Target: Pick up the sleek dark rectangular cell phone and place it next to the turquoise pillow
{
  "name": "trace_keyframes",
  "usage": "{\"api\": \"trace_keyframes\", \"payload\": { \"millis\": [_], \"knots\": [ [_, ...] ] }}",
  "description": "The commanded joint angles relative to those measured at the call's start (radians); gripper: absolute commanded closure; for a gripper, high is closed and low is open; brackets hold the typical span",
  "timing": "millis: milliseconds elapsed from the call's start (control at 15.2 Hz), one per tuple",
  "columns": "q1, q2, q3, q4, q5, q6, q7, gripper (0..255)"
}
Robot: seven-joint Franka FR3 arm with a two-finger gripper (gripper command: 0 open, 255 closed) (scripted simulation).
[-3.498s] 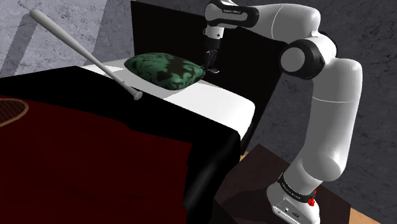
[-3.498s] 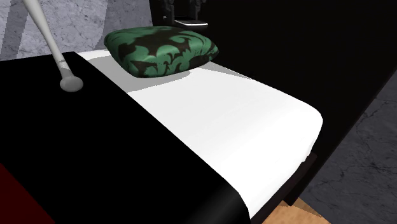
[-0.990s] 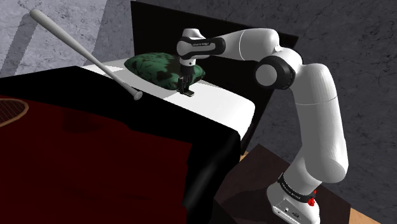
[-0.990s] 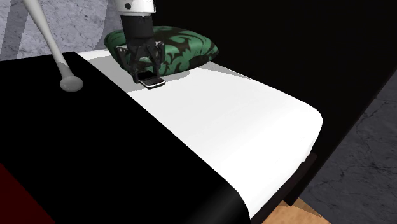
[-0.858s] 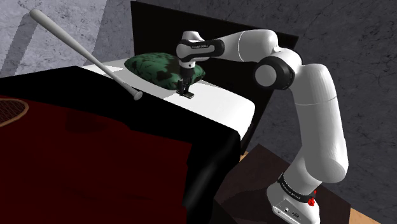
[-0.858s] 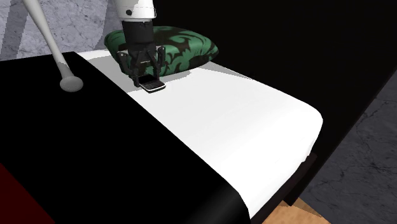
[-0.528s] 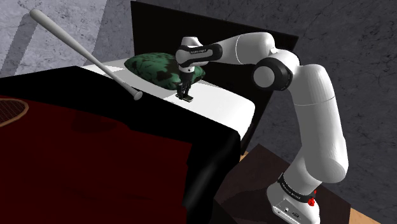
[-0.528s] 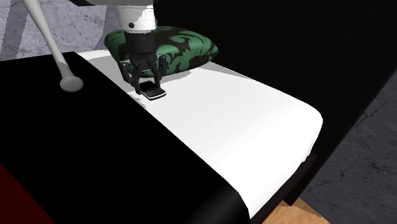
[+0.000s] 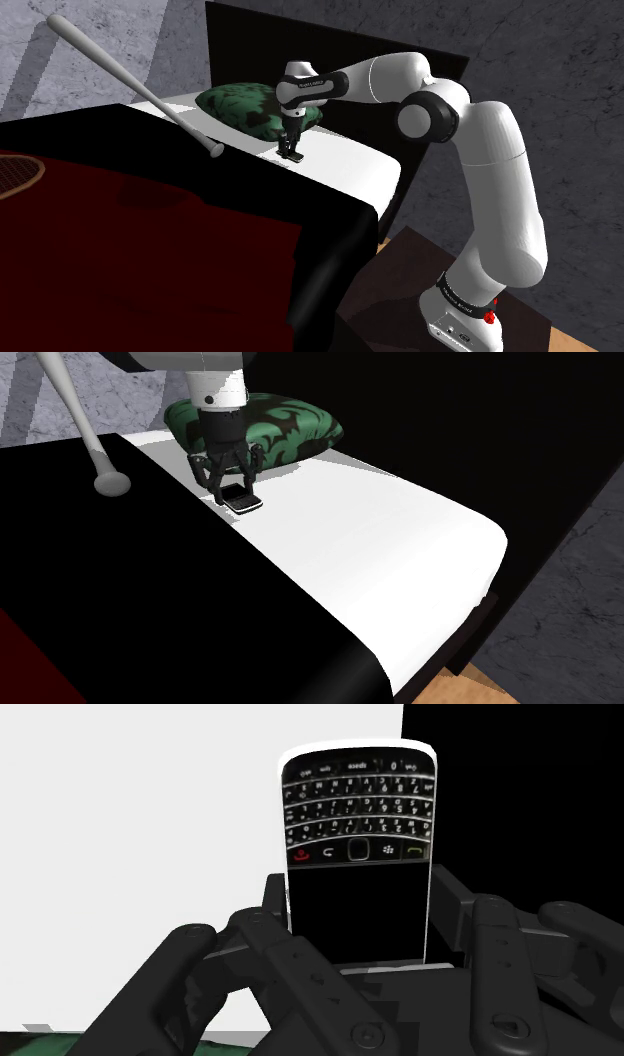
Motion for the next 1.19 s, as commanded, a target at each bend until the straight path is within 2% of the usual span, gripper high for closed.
{"api": "trace_keyframes", "payload": {
  "millis": [0, 66, 396, 660, 1122],
  "knots": [
    [0.000, 0.000, 0.000, 0.000, 0.000, 0.000, 0.000, 255],
    [0.000, 0.000, 0.000, 0.000, 0.000, 0.000, 0.000, 0],
    [0.000, 0.000, 0.000, 0.000, 0.000, 0.000, 0.000, 0],
    [-0.007, -0.022, -0.004, 0.093, -0.007, -0.114, 0.007, 0],
    [-0.007, -0.022, -0.004, 0.093, -0.007, -0.114, 0.007, 0]
  ]
}}
